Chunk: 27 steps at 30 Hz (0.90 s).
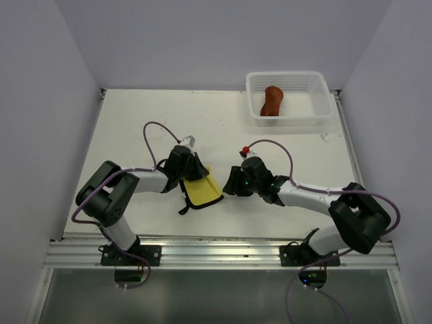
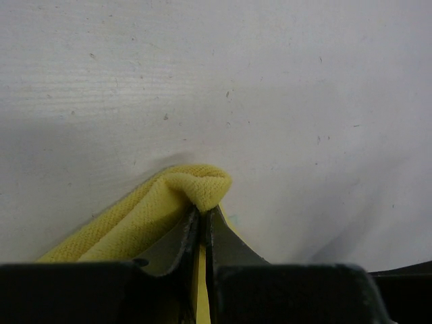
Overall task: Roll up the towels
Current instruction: Roll the towel
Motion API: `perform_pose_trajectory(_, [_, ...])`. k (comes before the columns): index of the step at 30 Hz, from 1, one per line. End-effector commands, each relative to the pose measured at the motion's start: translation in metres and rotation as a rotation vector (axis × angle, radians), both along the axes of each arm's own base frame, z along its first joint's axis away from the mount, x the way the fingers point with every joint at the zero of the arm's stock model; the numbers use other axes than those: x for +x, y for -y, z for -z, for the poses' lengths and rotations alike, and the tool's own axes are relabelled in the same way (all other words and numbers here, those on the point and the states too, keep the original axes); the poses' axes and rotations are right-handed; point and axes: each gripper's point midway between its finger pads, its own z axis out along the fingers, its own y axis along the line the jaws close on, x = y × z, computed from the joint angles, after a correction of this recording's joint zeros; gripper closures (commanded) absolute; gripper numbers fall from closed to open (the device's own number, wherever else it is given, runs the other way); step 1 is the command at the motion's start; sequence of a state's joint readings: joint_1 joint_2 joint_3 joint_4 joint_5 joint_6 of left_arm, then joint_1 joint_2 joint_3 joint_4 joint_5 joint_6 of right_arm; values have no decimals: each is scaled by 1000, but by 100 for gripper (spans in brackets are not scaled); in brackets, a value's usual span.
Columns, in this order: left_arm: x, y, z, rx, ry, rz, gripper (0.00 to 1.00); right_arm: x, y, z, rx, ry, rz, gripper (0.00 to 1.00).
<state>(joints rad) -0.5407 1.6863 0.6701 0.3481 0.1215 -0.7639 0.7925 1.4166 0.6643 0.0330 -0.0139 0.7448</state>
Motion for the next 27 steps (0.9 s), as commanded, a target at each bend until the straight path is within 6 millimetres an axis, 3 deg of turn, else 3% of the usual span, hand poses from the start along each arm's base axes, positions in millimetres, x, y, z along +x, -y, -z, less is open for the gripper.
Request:
perform_pose_trajectory(1, [6, -8, -2, 3, 27, -42, 100, 2, -13, -1, 141, -84, 34, 55])
perform_pose_trajectory(12, [4, -13, -1, 20, 27, -55, 100, -2, -17, 21, 168, -158, 38, 59])
perform_pose_trajectory(27, [-3, -24, 11, 45, -2, -111, 100, 3, -35, 11, 243, -187, 26, 59])
